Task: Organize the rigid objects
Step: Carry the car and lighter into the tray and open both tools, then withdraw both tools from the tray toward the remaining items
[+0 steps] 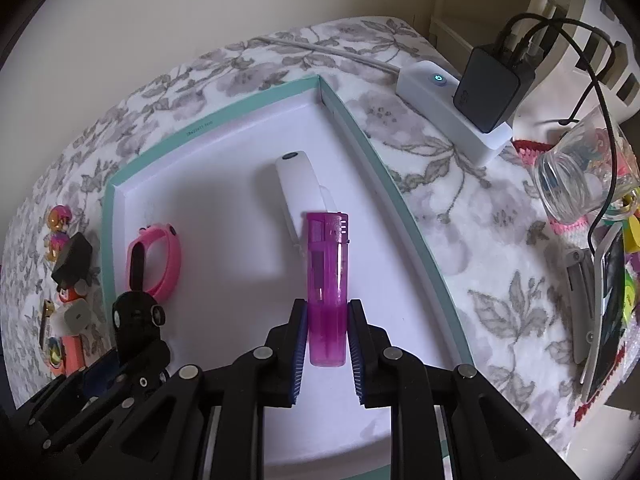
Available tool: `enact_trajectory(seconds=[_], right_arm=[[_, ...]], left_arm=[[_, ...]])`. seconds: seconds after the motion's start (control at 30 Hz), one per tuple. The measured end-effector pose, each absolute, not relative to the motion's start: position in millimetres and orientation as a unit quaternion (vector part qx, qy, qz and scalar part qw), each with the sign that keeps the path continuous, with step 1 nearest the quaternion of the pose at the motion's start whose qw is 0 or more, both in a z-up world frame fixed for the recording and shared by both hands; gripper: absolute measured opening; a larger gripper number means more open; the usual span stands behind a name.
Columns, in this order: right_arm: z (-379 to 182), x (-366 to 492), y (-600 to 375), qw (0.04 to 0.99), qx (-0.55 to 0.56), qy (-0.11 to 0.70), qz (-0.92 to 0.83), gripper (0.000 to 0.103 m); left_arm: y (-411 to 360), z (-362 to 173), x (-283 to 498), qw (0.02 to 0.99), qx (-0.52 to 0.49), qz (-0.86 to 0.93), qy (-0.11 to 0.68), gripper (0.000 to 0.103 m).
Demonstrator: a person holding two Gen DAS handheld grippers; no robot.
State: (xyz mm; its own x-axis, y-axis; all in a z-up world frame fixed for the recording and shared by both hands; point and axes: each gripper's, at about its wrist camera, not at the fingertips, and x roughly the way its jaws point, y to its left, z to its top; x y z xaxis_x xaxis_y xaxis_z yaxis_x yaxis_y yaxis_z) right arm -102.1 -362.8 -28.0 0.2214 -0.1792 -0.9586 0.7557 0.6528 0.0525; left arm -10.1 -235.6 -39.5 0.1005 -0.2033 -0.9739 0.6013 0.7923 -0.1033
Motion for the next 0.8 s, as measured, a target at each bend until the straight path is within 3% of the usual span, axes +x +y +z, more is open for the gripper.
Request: enact_trajectory(seconds=[0.3,0.4,0.47,0.53,0.67,0.8], right_arm=[[-26,-103,-360,0.731,0.258,0.541,-0.327,0.021],[-25,-104,-359,0.73,0.255,0.541,-0.329,0.023],[-23,-105,-359,0.731,0.253,0.539,-0.334,0.033],[-20,-108,-358,0.732,0.254,0.535,-0.336,0.056],[-15,-109,-355,0.737,0.248,0.529,-0.339,0.062],[-12,-108,-350,0.742,0.243,0.526,-0.337,0.075]], left_arm=[[-230,-34,-7,0.73,0.153,-0.279,0.605,0.034],[-225,-28,-6,0.732,0.149,-0.28,0.603,0.044],[-223,-25,-6,0.734,0.144,-0.28,0.602,0.05],[-219,-21,-5,0.736,0.139,-0.279,0.601,0.059],[-208,-12,-2,0.742,0.128,-0.278,0.596,0.066],[-194,-5,5,0.752,0.124,-0.27,0.589,0.078]])
